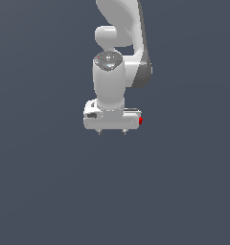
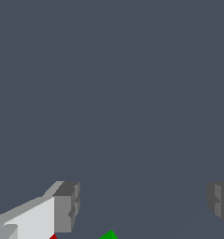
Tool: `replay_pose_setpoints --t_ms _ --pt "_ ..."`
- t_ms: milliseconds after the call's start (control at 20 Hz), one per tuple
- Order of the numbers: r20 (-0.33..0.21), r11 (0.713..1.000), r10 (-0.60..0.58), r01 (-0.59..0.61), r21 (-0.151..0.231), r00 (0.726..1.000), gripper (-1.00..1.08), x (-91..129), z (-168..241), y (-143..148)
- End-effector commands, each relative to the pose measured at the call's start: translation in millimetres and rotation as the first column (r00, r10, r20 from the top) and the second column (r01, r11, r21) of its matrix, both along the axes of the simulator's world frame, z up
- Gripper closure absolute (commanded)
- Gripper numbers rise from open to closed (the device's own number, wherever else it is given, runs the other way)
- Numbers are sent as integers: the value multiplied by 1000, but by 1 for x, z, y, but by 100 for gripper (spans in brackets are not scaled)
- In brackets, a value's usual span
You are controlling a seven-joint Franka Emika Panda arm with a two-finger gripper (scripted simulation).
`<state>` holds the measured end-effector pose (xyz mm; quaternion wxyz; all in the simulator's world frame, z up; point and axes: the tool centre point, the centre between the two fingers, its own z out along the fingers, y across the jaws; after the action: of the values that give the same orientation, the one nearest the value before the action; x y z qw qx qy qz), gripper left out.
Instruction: Stack the red cube on top of the green cube.
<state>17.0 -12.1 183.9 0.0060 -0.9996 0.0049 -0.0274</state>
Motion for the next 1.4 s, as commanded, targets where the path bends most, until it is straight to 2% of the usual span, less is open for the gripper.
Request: replay_pose_setpoints --t_ms 0,350,700,1000,1350 --pt "0 1000 0 0 0 1000 -92 0 0 0" --pt "-2 1000 22 -22 -1 1000 -92 -8 -5 9" --pt "-10 996 89 -89 -4 996 -92 -33 -22 36" --pt "-21 983 186 -186 -8 982 -92 -72 -46 73" --pt "-37 950 312 -313 -10 949 -92 -131 -79 115"
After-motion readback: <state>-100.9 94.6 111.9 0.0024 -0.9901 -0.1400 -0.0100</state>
